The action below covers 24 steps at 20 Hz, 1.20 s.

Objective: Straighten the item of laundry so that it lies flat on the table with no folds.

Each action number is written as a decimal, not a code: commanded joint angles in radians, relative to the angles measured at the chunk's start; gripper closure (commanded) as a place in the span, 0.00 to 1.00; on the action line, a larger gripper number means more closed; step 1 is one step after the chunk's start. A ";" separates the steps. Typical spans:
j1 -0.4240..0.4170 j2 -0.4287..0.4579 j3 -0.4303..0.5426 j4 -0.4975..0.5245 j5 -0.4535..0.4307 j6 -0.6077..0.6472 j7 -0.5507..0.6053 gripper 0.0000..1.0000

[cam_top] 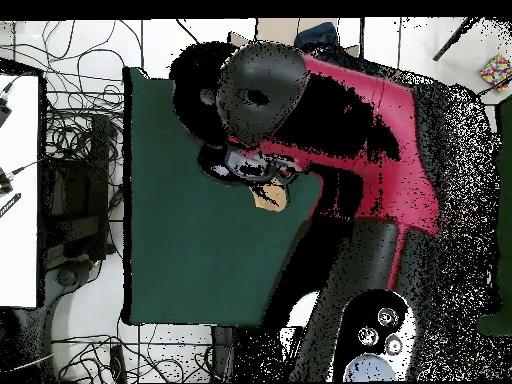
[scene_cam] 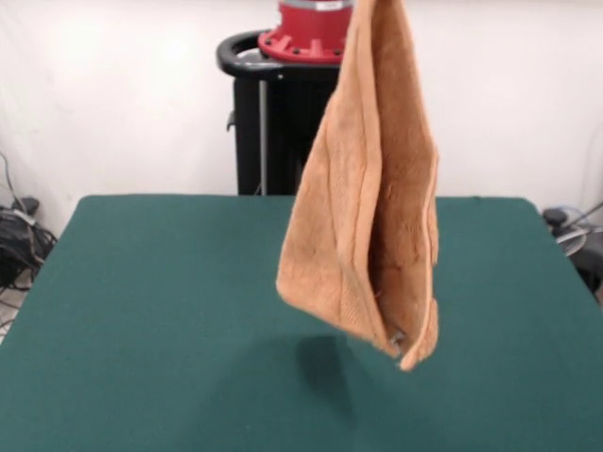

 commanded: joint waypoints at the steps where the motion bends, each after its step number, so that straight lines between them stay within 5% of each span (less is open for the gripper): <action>1: 0.016 0.016 0.057 -0.135 -0.011 0.138 0.182 1.00; 6: 0.017 0.069 0.075 -0.256 0.018 0.203 0.225 1.00; 16: 0.010 0.289 0.094 -0.670 0.013 0.353 0.158 1.00; 20: 0.010 0.318 0.090 -0.692 0.024 0.342 0.139 1.00; 24: 0.013 0.308 0.101 -0.596 0.027 0.224 0.130 1.00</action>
